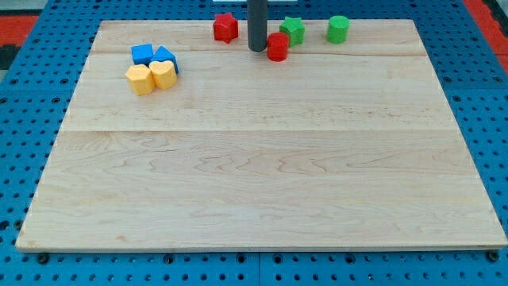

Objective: Move the yellow hexagon diagonally to the red circle

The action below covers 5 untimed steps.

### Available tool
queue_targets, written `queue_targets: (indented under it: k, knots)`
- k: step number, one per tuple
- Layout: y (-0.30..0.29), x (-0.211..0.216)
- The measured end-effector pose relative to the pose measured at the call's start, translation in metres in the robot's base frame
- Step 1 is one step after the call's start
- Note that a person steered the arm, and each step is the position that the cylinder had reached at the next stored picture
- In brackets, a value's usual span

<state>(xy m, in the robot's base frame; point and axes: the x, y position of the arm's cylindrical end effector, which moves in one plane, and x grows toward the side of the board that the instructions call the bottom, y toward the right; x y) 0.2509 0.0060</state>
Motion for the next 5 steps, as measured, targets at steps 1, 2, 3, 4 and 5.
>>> queue_targets:
  k: [1,2,3,4,5]
  knots:
    - [0.001,-0.01]
    - [0.012,0.014]
    - [0.012,0.037]
    - [0.015,0.053]
    - [0.015,0.098]
